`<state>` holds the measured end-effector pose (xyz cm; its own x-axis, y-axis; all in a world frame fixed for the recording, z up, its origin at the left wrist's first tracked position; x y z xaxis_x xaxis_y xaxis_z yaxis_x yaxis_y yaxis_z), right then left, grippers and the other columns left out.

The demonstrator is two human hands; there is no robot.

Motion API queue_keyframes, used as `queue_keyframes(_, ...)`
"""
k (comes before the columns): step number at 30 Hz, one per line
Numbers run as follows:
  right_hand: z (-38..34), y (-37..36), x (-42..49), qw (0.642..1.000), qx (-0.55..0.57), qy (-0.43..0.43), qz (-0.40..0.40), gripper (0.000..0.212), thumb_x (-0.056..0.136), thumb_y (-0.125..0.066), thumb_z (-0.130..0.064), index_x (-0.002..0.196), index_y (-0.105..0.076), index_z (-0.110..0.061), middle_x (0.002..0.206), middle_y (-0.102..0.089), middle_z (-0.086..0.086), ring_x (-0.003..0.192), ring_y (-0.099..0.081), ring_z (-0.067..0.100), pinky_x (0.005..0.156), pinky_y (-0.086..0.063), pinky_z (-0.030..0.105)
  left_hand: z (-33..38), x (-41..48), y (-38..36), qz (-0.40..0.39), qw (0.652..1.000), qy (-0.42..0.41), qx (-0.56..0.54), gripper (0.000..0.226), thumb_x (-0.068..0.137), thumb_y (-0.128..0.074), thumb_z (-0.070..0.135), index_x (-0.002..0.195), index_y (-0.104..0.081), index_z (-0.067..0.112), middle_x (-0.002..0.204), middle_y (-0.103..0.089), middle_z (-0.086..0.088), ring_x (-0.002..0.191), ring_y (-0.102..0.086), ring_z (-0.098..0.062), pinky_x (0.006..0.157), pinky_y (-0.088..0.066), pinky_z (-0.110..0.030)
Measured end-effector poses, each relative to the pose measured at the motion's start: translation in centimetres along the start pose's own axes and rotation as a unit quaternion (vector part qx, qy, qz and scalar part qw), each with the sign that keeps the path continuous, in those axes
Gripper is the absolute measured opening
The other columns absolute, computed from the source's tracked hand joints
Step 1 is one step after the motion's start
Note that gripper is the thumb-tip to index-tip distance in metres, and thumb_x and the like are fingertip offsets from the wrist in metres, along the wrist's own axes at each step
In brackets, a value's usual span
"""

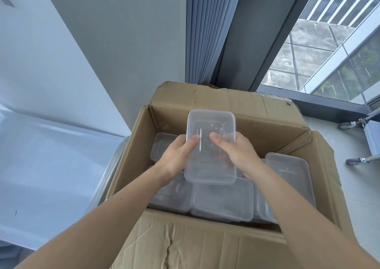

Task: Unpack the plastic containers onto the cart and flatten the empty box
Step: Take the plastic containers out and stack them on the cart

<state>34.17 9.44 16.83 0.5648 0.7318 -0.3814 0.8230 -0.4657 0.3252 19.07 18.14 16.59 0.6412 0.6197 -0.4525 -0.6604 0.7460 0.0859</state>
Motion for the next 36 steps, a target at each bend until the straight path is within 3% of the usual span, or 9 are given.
queue_keyframes(3,0.0,-0.9,-0.3,1.000,-0.007,0.012,0.003,0.073,0.084,-0.059,-0.072,0.091,-0.062,0.000,0.078,-0.070,0.007,0.070,-0.066,0.017,0.067,-0.051,0.035,-0.2,-0.5,0.6,0.016,0.999,0.003,-0.044,0.049,0.082,-0.068,0.050,0.118,-0.060,0.018,0.113,-0.072,-0.003,0.102,-0.071,-0.021,0.093,-0.056,-0.051)
queue_keyframes(6,1.7,-0.8,-0.3,0.999,0.022,-0.027,-0.016,0.071,0.085,-0.043,-0.081,0.099,-0.073,-0.017,0.096,-0.077,-0.004,0.093,-0.072,0.017,0.084,-0.056,0.041,-1.1,-0.7,1.8,0.024,0.994,0.021,-0.101,0.025,0.092,-0.069,0.030,0.113,-0.066,0.016,0.107,-0.075,-0.006,0.101,-0.072,-0.028,0.092,-0.056,-0.055)
queue_keyframes(8,2.3,-0.7,-0.5,0.999,0.043,-0.029,-0.014,0.055,0.098,-0.040,-0.064,0.101,-0.075,-0.022,0.102,-0.077,-0.002,0.096,-0.072,0.015,0.082,-0.056,0.040,-1.5,-1.0,2.6,0.027,0.992,0.026,-0.123,0.020,0.096,-0.064,0.024,0.115,-0.068,0.016,0.107,-0.075,-0.007,0.101,-0.072,-0.030,0.090,-0.057,-0.054)
queue_keyframes(10,3.4,-0.4,-0.4,0.997,-0.073,-0.024,0.009,0.043,0.102,-0.044,-0.051,0.109,-0.072,-0.019,0.119,-0.072,0.003,0.106,-0.067,0.014,0.089,-0.050,0.037,-1.8,-1.3,3.4,0.043,0.989,0.023,-0.137,0.021,0.097,-0.061,0.023,0.115,-0.068,0.016,0.108,-0.075,-0.008,0.099,-0.073,-0.029,0.085,-0.058,-0.052)
queue_keyframes(13,6.0,-2.5,-0.4,0.922,-0.373,-0.032,-0.096,0.061,0.094,-0.062,-0.046,0.144,-0.048,-0.014,0.147,-0.051,0.006,0.132,-0.050,0.023,0.103,-0.040,0.032,-2.1,-1.5,4.4,0.081,0.989,0.016,-0.126,0.015,0.097,-0.059,0.024,0.107,-0.067,0.015,0.096,-0.074,-0.002,0.081,-0.074,-0.014,0.060,-0.058,-0.031)
queue_keyframes(15,8.2,-3.9,-1.1,0.864,-0.466,-0.055,-0.182,0.085,0.081,-0.076,-0.046,0.150,-0.038,-0.015,0.149,-0.045,0.008,0.134,-0.046,0.027,0.105,-0.042,0.036,-2.2,-1.5,4.7,0.094,0.990,0.011,-0.104,0.011,0.096,-0.060,0.025,0.099,-0.066,0.017,0.091,-0.071,0.001,0.075,-0.071,-0.011,0.054,-0.052,-0.023)
queue_keyframes(20,9.7,-4.4,-1.6,0.816,-0.534,-0.077,-0.210,0.084,0.064,-0.089,-0.047,0.129,-0.047,-0.016,0.129,-0.054,0.003,0.108,-0.055,0.022,0.086,-0.049,0.035,-2.5,-2.0,5.2,0.116,0.991,0.021,-0.055,0.022,0.086,-0.065,0.037,0.097,-0.065,0.018,0.091,-0.070,-0.002,0.086,-0.072,-0.022,0.079,-0.061,-0.047)
queue_keyframes(30,8.6,-3.7,-1.2,0.878,-0.449,-0.028,-0.164,0.063,0.058,-0.089,-0.055,0.085,-0.044,-0.019,0.089,-0.053,-0.001,0.078,-0.050,0.017,0.060,-0.037,0.032,-1.8,-2.5,5.7,0.145,0.989,0.023,-0.004,0.016,0.092,-0.062,0.032,0.099,-0.064,0.018,0.099,-0.072,-0.003,0.093,-0.071,-0.022,0.086,-0.059,-0.046)
queue_keyframes(36,6.4,-0.9,-1.3,0.938,-0.335,-0.051,-0.073,0.076,0.063,-0.082,-0.066,0.106,-0.042,-0.018,0.095,-0.056,-0.004,0.083,-0.058,0.014,0.062,-0.043,0.032,0.5,-3.1,5.5,0.156,0.987,-0.027,0.016,0.029,0.091,-0.060,0.041,0.104,-0.064,0.015,0.100,-0.070,-0.009,0.087,-0.070,-0.020,0.072,-0.059,-0.038)
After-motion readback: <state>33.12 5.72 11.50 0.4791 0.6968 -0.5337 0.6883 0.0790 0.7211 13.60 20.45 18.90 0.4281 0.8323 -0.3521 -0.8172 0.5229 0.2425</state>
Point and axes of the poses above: each hand's wrist, its own x-axis towards the middle knuckle, its own y-axis out of the back of the hand, z = x × y, the point moved 10 cm from there along x, towards the middle knuckle
